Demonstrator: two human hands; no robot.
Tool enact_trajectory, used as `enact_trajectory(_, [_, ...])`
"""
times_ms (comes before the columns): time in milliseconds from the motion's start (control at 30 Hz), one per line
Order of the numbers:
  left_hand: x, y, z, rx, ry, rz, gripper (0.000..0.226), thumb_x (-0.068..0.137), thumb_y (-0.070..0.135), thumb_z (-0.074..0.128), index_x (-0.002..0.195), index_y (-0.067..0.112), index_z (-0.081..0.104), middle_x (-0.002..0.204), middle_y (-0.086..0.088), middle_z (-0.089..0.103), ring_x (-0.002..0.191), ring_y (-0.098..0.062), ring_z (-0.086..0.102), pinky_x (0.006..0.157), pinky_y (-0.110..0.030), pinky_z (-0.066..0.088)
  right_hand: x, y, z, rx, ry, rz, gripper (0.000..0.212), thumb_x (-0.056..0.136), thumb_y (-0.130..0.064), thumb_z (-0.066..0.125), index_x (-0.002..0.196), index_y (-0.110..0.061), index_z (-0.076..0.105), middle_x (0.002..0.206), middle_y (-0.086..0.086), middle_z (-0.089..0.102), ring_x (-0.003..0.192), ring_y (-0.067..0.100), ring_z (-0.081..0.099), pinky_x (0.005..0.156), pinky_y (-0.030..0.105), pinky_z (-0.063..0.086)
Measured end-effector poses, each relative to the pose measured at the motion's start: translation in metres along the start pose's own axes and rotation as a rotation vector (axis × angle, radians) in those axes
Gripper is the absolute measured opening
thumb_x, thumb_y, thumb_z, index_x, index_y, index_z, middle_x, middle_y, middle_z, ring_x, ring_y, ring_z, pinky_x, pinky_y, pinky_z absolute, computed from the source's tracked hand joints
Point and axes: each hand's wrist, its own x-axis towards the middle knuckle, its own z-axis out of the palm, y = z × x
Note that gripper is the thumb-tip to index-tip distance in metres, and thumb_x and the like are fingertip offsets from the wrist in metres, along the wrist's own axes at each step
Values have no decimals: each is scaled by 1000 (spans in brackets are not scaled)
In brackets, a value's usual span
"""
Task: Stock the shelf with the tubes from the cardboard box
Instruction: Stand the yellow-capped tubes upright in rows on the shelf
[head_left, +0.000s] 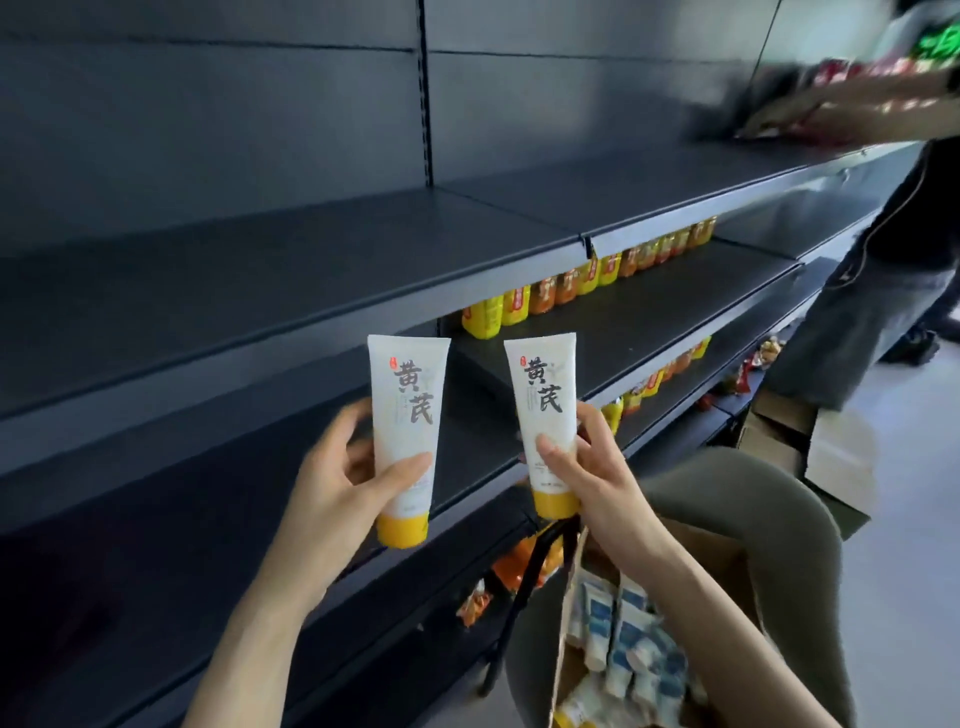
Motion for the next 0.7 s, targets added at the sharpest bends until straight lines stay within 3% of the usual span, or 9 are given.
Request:
enact_trajectory(200, [-25,42,-4,-9,193,95,42,78,7,70,109,30,56,98,19,71,90,2,66,63,-8,49,8,-43,-1,-46,-164,-94,39,82,-31,59,120,-30,51,117,-11,66,105,7,63,79,22,53])
enact_trajectory(333, [-53,57,-21,-6,332,120,39,78,4,69,108,27,58,99,14,72,89,-3,68,65,-14,52,12,-58,10,-47,-227,-139,42,81,-29,59,122,-22,52,120,-4,65,107,11,63,79,22,53])
enact_trajectory(533, [-87,77,-70,-5,543,171,42,77,7,70,111,27,57,105,7,71,93,-10,68,79,-35,52,13,-70,54,-29,-341,-214,38,83,-26,59,121,-24,52,118,-4,67,109,14,63,90,32,53])
enact_trajectory(700, [-107,86,-115,-45,674,254,43,77,9,69,114,28,58,107,10,69,97,-7,66,79,-35,51,15,-79,105,-5,-391,-258,40,82,-26,59,122,-22,52,118,-2,66,108,18,63,90,35,53])
